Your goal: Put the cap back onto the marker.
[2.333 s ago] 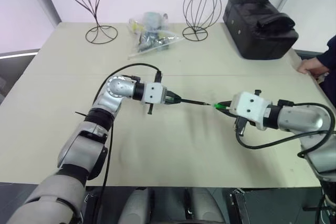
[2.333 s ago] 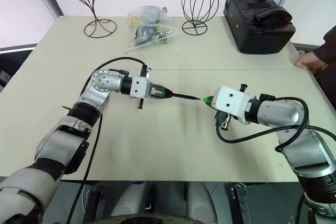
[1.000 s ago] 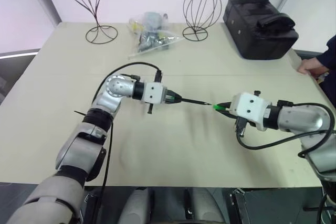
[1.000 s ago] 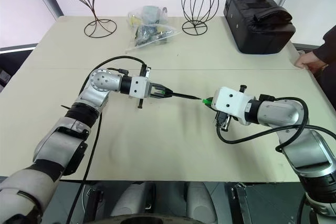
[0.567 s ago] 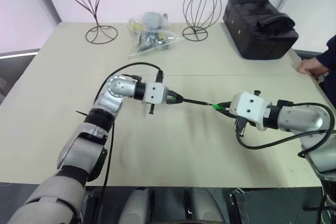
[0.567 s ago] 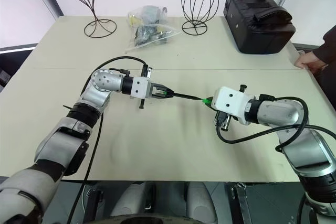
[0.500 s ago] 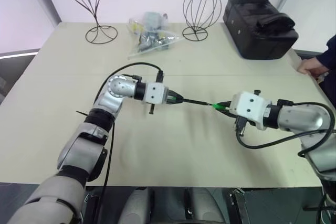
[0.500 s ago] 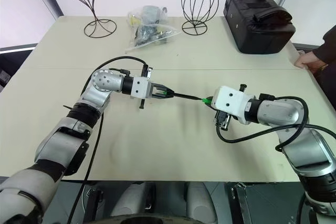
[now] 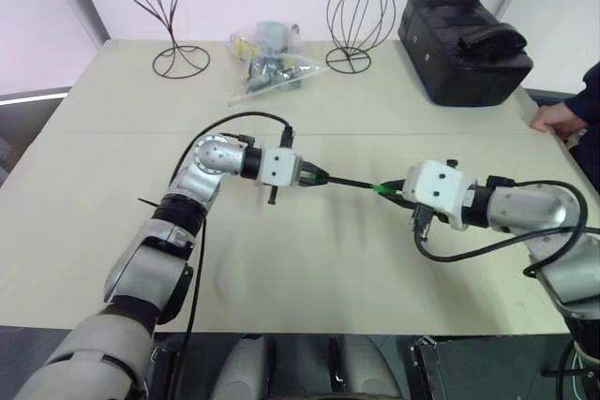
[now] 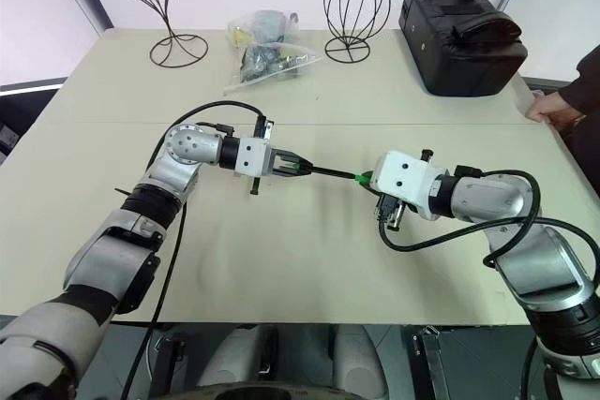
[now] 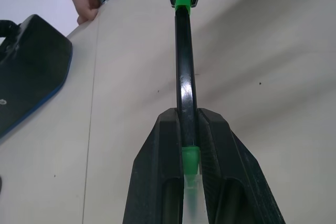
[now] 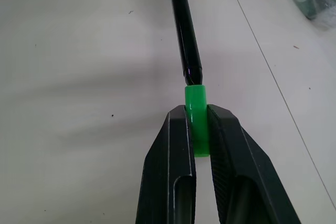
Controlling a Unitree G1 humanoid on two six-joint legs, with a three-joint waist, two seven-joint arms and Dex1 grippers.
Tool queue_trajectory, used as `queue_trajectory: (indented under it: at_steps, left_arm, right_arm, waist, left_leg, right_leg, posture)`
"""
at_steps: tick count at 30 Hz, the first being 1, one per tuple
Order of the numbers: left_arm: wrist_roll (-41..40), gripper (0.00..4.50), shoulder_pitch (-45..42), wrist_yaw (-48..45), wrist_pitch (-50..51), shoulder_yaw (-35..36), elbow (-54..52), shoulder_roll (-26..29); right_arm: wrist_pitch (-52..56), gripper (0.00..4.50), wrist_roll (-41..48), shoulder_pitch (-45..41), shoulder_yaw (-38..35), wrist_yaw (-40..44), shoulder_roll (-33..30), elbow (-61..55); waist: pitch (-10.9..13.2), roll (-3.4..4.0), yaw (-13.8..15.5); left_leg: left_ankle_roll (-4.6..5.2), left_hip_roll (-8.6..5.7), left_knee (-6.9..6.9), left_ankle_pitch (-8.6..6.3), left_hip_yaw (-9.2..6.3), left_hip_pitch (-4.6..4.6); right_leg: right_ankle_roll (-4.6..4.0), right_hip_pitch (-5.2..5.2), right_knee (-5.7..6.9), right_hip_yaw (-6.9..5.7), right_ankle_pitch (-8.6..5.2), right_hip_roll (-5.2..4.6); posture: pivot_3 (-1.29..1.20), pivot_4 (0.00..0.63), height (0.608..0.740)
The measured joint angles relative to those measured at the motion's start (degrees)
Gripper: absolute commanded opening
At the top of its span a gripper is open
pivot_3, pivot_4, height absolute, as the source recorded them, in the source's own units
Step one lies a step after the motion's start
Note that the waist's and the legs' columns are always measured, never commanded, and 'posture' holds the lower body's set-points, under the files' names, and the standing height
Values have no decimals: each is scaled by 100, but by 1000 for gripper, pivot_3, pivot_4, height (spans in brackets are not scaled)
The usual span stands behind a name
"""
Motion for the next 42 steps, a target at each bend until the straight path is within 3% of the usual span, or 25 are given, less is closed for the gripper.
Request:
queue_trajectory:
  at_steps: [15, 42]
  left_arm:
    - [169, 0, -16, 271, -680, 6, 239, -6]
    - [254, 0, -185, 214, -927, 176, 674, -79]
  right_arm:
    - [30, 42, -24, -109, 122, -52, 49, -10]
    - [16, 42, -623, -362, 481, -80, 60, -81]
  waist:
    - [0, 0, 3]
    - [0, 0, -1]
  left_leg:
    - [0, 0, 0, 0, 0, 0]
    - [0, -2, 0, 0, 0, 0]
  right_leg:
    - [0, 0, 0, 0, 0, 0]
    - [0, -1, 0, -1, 0, 1]
  posture:
    - [0, 150, 740]
    - [0, 150, 740]
